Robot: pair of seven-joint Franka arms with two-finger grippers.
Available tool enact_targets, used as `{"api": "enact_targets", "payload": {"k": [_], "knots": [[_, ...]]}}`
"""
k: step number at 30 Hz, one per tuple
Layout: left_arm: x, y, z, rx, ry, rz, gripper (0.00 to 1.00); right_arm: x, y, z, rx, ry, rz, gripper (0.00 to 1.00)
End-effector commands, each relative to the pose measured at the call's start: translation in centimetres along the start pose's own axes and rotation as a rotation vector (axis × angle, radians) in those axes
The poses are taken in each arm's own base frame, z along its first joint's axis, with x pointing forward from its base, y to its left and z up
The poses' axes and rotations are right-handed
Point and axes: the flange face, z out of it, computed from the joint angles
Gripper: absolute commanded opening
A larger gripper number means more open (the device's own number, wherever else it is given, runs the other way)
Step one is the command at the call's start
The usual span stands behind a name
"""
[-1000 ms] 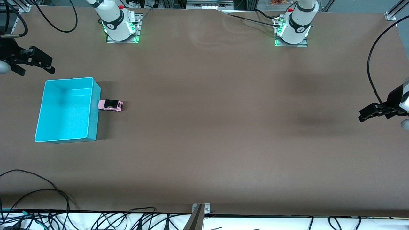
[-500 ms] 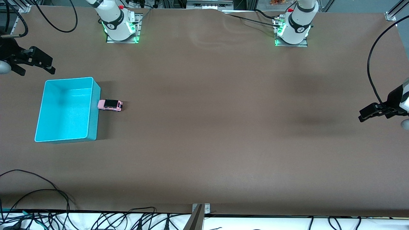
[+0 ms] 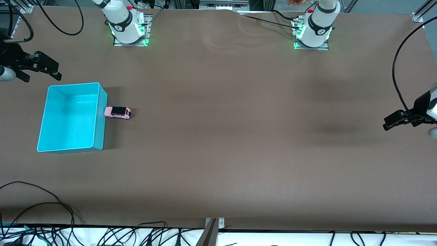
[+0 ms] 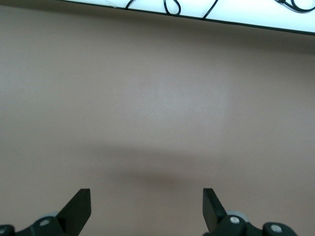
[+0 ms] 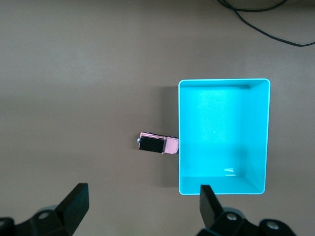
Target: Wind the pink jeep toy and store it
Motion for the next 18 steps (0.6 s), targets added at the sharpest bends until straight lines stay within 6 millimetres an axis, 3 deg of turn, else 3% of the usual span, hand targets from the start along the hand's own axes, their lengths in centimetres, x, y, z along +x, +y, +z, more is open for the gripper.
{"api": "enact_targets", "payload": {"k": [1, 11, 18], "knots": [[-0.4, 2.2, -1.1, -0.029, 0.003, 0.058, 1.00, 0.1, -0.4, -0.3, 0.003, -0.005, 0.006, 1.00], [-0.6, 3.9, -1.0, -0.039, -0.001, 0.082, 1.00, 0.1, -0.6, 0.1, 0.004, -0.022, 0.000, 1.00], [-0.5, 3.8, -2.1, -0.039, 0.019, 0.077, 1.00, 0.4, -2.5, 0.1, 0.008, -0.011, -0.032, 1.00]]}}
